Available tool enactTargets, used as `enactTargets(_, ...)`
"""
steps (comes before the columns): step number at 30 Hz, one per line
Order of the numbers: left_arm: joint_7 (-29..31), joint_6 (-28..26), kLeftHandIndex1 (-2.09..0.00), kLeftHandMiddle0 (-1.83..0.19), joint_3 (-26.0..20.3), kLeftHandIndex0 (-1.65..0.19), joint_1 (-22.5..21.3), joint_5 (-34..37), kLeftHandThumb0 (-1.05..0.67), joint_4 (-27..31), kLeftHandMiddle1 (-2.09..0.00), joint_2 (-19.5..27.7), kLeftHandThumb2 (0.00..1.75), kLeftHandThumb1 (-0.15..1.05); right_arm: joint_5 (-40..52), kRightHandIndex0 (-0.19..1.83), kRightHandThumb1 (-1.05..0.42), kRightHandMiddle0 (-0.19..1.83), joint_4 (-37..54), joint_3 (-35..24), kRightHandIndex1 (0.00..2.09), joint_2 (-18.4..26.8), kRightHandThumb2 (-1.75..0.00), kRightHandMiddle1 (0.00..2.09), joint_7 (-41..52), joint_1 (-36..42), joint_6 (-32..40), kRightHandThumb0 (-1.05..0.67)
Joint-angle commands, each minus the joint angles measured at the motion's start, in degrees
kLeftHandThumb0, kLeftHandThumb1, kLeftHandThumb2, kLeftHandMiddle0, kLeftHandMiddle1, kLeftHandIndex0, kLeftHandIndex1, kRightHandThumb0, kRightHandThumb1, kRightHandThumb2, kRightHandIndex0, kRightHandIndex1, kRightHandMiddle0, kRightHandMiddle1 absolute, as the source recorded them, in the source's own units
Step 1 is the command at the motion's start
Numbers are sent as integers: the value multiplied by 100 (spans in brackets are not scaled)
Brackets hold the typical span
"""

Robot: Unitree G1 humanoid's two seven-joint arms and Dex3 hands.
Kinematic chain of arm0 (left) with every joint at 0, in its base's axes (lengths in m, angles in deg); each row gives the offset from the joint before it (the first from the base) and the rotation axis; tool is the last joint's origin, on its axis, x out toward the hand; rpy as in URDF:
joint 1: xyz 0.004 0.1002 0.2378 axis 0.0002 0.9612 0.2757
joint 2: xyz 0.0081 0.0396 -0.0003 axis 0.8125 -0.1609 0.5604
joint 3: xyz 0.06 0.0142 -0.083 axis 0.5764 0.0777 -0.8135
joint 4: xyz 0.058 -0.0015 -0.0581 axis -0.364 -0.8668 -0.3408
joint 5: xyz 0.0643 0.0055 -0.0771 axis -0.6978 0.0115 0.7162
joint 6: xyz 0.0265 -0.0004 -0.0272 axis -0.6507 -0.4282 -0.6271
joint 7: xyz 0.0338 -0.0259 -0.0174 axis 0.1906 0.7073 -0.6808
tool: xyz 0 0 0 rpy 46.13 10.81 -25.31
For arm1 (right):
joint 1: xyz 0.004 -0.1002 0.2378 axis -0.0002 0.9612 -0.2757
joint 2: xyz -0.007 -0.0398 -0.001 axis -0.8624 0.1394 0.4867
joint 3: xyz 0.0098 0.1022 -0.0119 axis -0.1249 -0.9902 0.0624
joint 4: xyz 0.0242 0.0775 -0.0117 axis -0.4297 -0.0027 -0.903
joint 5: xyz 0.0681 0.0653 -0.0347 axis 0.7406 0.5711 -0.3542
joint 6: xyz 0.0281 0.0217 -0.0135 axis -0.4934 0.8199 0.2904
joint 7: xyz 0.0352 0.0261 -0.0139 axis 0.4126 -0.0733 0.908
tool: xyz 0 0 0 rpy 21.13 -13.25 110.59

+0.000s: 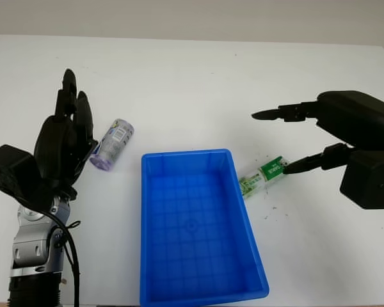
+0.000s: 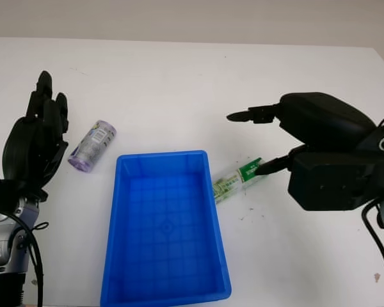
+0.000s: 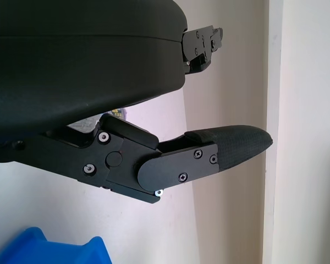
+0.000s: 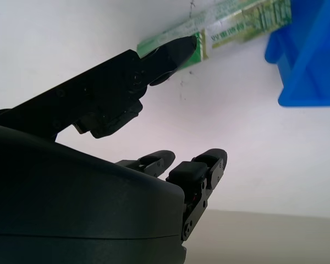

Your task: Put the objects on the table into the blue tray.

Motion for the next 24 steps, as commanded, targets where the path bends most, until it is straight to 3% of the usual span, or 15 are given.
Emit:
enactTargets(1, 22, 5, 0, 19, -17, 19, -67, 17, -78, -1, 0, 45, 68, 105, -146, 46, -75, 51, 116, 137, 7, 40, -6, 5, 57, 10, -1, -44)
enactTargets(19, -80, 125, 0, 19, 65, 19, -47, -226, -76, -11, 0, 20, 68, 105, -851, 51, -78, 52, -464, 1036, 7, -499, -6, 6, -358, 241, -1238, -43)
enactTargets(24, -62, 125, 0, 19, 43, 19, -52, -225, -77, -24, -1, 33, 67, 105, -1176, 68, -76, 66, -706, 1256, 16, -492, -5, 12, -617, 279, -1805, -46)
